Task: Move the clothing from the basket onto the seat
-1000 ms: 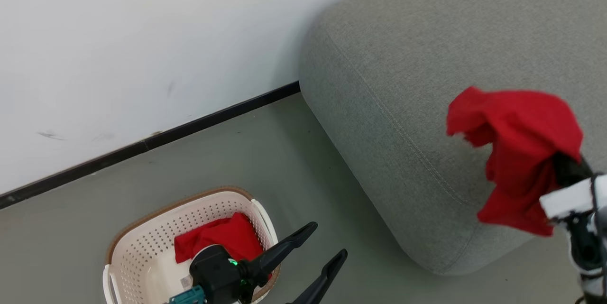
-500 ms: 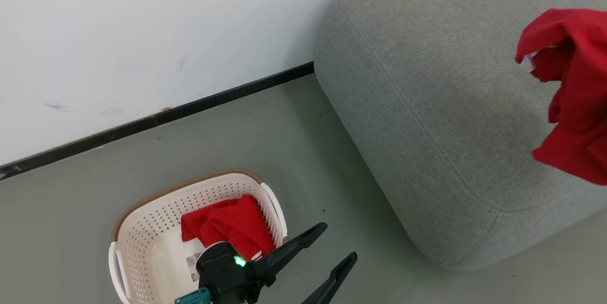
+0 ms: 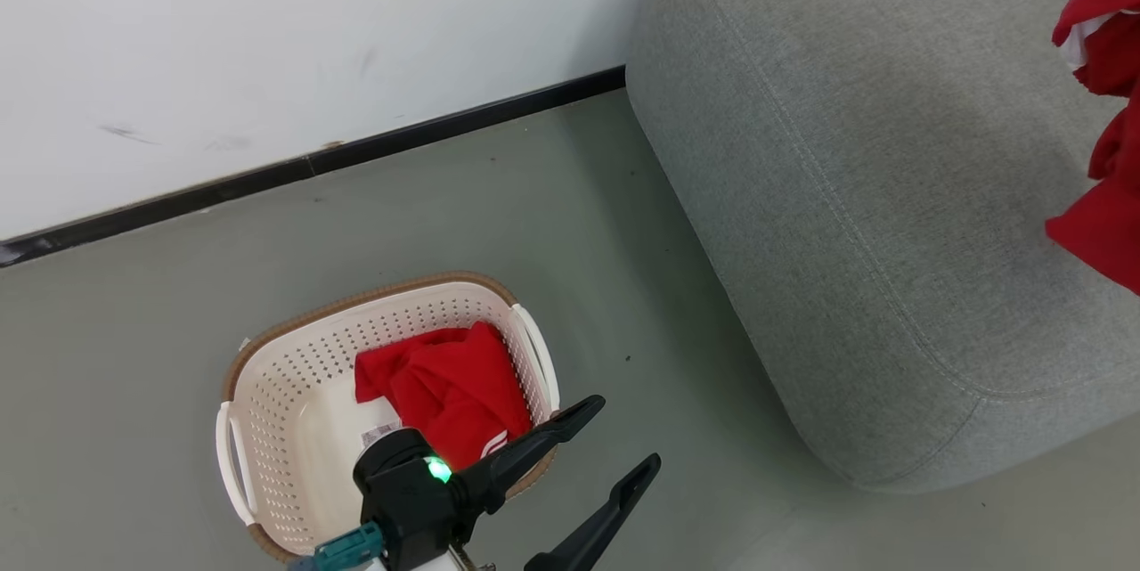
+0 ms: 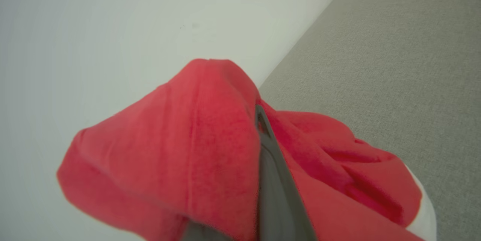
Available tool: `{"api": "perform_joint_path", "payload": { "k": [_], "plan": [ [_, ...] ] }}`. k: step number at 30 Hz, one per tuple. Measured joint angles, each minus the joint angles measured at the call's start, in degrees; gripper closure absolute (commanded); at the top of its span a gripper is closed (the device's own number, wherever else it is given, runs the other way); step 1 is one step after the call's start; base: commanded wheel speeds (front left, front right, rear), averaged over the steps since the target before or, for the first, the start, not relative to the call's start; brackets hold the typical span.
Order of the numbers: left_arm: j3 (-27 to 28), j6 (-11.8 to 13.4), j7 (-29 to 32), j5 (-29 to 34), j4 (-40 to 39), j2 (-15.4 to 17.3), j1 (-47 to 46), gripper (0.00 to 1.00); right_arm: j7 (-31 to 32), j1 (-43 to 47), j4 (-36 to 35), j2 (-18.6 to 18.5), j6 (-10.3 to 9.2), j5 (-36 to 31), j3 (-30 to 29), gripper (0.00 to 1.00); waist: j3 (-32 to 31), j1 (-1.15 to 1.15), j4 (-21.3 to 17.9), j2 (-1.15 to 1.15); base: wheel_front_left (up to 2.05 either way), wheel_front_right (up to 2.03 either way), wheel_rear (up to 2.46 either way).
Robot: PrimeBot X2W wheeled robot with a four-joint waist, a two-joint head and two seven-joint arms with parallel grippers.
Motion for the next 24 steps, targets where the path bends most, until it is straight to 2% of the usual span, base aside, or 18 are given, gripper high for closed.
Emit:
{"api": "perform_joint_path", "payload": {
  "k": [9,15,24],
  "plan": [
    [0.8,0.0,0.0,0.4,-0.1,0.7,-0.4,0.0,-0.1,-6.1,4.0,-0.7,-0.01,0.0,-5.5,1.0,2.7,0.0,1.5,0.0,0.0,0.0,0.0],
    [1.3,0.1,0.0,0.4,-0.6,1.5,-0.4,0.0,-1.3,-10.5,6.4,-4.8,-0.01,-0.7,-9.6,1.0,5.2,0.0,2.6,0.0,0.0,0.0,0.0],
    [1.8,0.2,0.7,0.4,-2.3,3.2,-0.5,0.0,-2.3,-13.3,9.7,-4.9,-0.01,-3.0,-11.0,1.0,9.0,0.0,3.7,0.0,0.0,0.0,0.0]
  ]
}}
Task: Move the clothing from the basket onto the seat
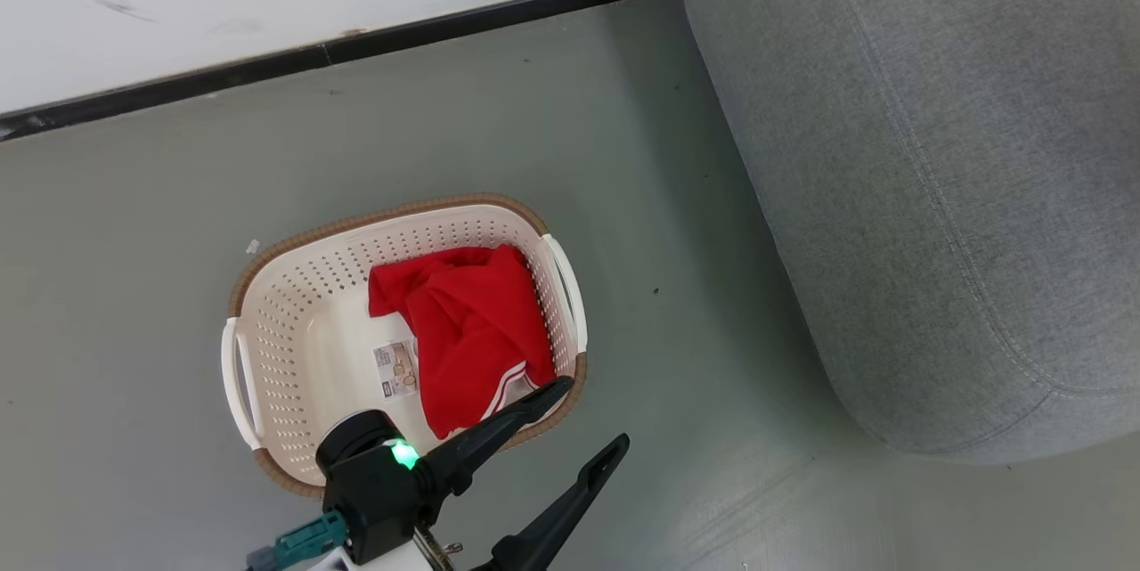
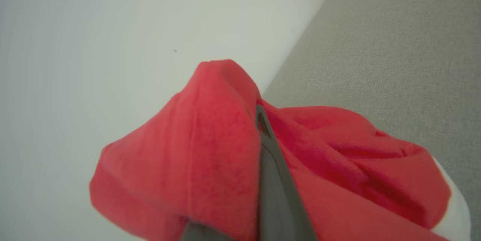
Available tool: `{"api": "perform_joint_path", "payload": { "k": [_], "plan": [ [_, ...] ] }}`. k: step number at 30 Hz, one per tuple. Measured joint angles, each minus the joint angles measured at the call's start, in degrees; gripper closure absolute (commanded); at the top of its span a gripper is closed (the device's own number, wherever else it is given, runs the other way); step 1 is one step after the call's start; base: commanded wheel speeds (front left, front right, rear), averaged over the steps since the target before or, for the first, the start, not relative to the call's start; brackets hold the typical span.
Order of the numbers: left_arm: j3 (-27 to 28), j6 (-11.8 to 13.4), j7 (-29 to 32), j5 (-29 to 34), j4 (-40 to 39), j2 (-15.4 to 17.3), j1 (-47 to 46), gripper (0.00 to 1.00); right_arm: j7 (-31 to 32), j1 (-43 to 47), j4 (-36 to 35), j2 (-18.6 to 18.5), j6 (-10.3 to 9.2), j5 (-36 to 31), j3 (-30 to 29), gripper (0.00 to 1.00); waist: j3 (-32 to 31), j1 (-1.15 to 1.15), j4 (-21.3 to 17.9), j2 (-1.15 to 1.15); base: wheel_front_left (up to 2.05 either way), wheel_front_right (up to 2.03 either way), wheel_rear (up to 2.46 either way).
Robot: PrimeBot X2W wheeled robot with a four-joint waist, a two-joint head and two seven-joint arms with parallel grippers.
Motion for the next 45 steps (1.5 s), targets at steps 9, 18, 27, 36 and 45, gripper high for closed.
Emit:
{"api": "perform_joint_path", "payload": {
  "k": [9,18,27,36,45],
  "plan": [
    [1.2,0.7,0.7,0.5,-1.5,1.5,-0.6,0.0,-1.4,-2.7,0.9,0.9,0.0,-0.5,0.0,1.0,4.0,0.0,0.8,0.0,0.0,0.0,0.0],
    [3.6,2.5,1.4,0.4,-3.0,3.7,-0.6,0.0,-2.2,-4.7,2.4,0.3,0.0,-0.5,0.0,1.0,8.1,0.0,1.2,0.0,0.0,0.0,0.0],
    [5.1,3.4,2.0,0.5,-5.5,5.4,-0.6,0.0,-3.2,-6.0,3.3,-2.2,0.0,-1.5,1.0,1.0,12.2,0.0,1.2,0.0,0.0,0.0,0.0],
    [6.1,3.6,2.6,1.2,-7.3,6.8,-1.9,0.0,-5.4,-5.6,4.8,-1.0,0.01,-3.2,2.6,0.66,15.7,0.0,0.5,0.0,0.0,0.0,0.0],
    [8.2,3.9,2.4,1.6,-7.6,7.7,-3.3,0.0,-8.9,-5.4,5.0,1.2,0.01,-5.2,6.6,0.0,17.3,0.0,-0.7,0.0,0.0,0.0,0.0]
  ]
}}
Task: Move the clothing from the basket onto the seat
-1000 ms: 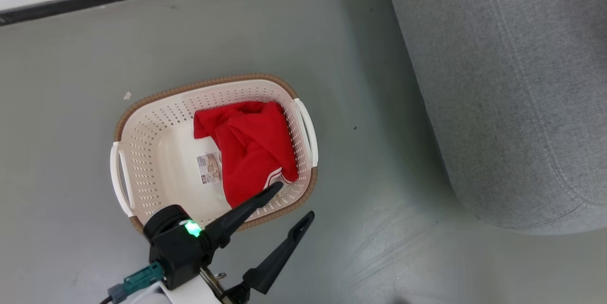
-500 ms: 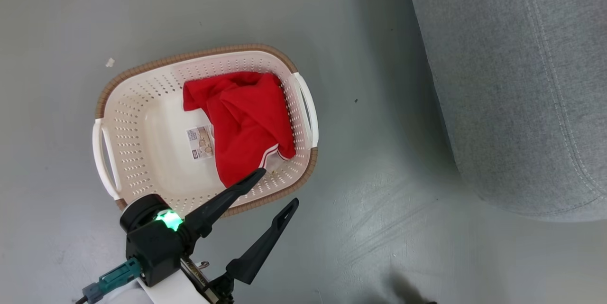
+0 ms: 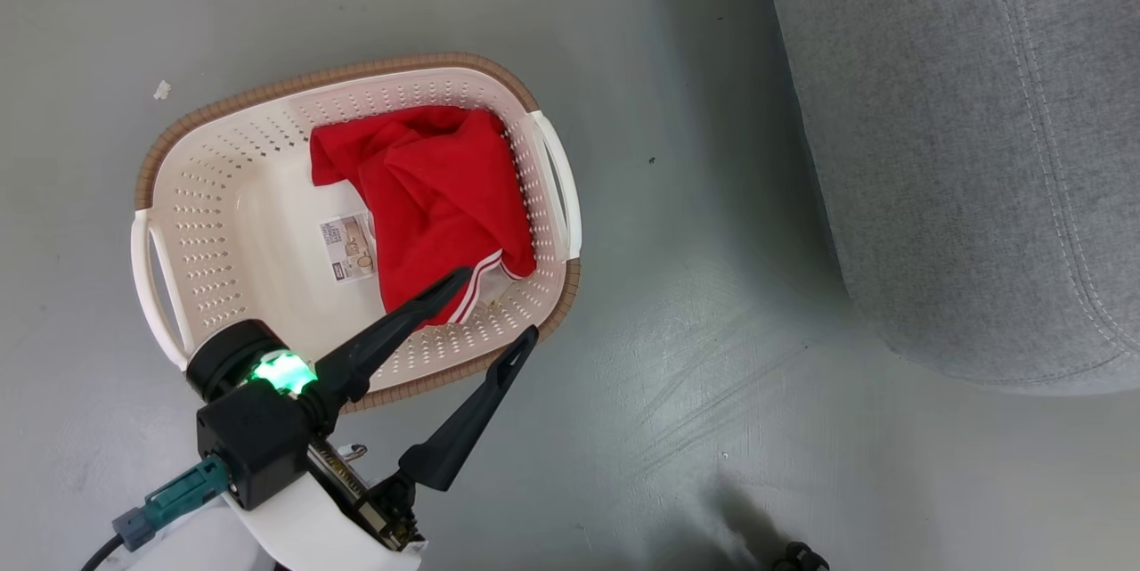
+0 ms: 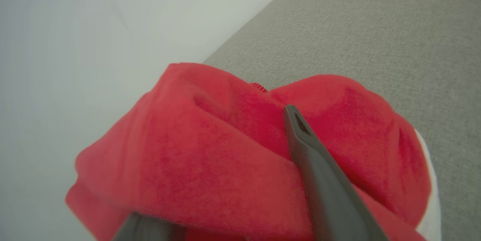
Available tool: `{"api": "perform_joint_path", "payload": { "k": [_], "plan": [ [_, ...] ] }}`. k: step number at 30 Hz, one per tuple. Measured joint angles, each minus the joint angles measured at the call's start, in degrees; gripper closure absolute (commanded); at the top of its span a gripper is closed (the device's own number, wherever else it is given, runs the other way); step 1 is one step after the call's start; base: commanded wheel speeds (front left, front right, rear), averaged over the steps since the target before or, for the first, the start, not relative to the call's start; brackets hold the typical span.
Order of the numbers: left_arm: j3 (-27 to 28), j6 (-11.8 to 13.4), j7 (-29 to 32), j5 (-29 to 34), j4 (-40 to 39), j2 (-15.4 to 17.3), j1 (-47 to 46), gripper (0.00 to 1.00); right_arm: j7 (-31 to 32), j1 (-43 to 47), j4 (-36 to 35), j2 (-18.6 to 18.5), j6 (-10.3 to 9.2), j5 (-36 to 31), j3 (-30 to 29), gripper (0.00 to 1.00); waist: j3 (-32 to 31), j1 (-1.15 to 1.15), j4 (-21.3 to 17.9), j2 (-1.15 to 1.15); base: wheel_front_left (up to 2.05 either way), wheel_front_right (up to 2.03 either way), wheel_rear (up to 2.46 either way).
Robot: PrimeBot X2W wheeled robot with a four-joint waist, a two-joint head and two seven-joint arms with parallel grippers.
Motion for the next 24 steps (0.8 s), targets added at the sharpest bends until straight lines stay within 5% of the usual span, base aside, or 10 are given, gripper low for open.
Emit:
{"api": "perform_joint_path", "payload": {
  "k": [16,24],
  "plan": [
    [-0.9,-1.5,-1.3,0.0,2.3,-1.8,-2.2,0.0,-1.5,3.5,1.0,-0.9,0.0,-1.4,6.0,0.0,-3.1,0.0,-1.0,0.0,0.0,0.0,0.0],
    [-0.7,-1.6,-1.9,0.0,4.3,-2.7,-3.0,0.0,-2.4,6.5,-1.4,1.9,0.0,-2.0,10.9,0.0,-5.7,0.0,-1.3,0.0,0.0,0.0,0.0]
  ]
}}
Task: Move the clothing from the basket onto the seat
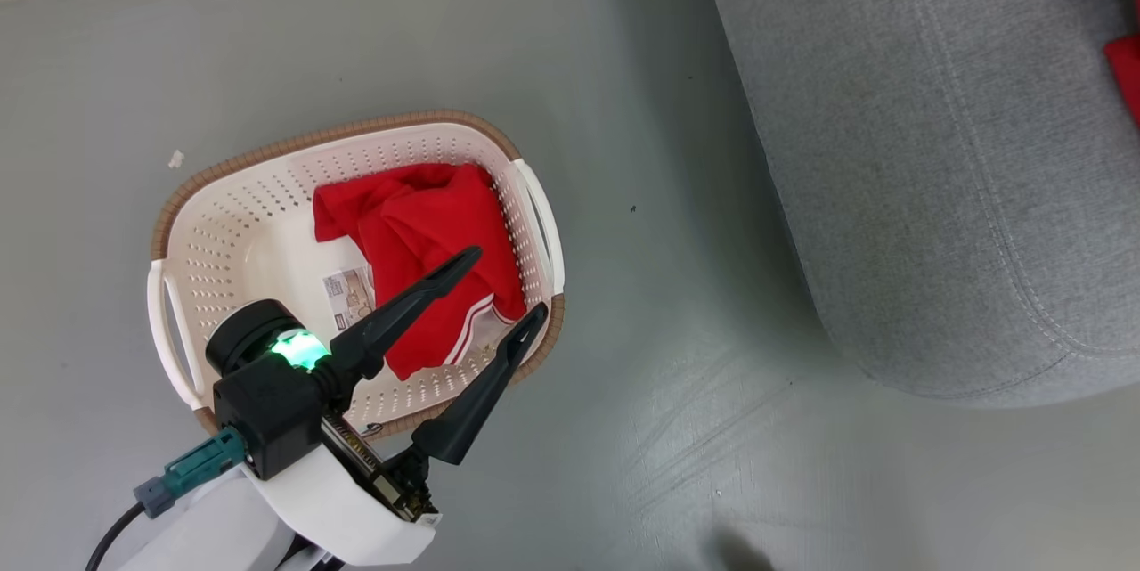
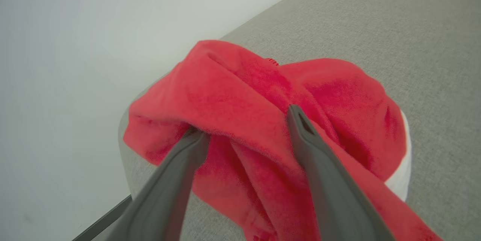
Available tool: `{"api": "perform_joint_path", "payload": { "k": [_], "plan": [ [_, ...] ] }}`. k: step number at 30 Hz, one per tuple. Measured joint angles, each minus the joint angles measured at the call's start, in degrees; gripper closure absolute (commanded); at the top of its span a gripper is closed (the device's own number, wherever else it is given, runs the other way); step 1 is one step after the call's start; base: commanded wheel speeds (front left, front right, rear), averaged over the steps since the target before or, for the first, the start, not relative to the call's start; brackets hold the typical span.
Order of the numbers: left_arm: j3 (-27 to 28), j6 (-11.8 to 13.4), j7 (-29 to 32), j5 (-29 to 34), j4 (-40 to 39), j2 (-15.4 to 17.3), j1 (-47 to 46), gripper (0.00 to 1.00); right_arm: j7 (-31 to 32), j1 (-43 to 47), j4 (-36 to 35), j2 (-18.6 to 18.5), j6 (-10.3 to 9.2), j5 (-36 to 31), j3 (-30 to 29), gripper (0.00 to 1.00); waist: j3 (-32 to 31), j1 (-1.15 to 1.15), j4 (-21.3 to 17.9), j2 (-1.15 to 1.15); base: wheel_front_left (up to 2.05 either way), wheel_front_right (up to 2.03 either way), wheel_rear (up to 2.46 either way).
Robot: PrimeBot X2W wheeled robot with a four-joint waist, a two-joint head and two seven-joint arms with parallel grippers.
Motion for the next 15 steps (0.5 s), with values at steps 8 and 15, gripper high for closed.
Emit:
{"api": "perform_joint_path", "payload": {
  "k": [8,15],
  "plan": [
    [0.8,-0.5,-0.7,-0.6,3.0,-1.4,0.2,0.0,-0.5,6.1,-3.6,3.2,0.0,1.8,6.1,0.0,-3.7,0.0,-0.3,0.0,0.0,0.0,0.0],
    [2.0,-0.5,-0.9,-1.3,5.3,-3.2,1.6,0.0,-1.0,12.0,-9.2,4.2,0.0,4.3,11.4,0.0,-8.1,0.0,-0.6,0.0,0.0,0.0,0.0]
  ]
}}
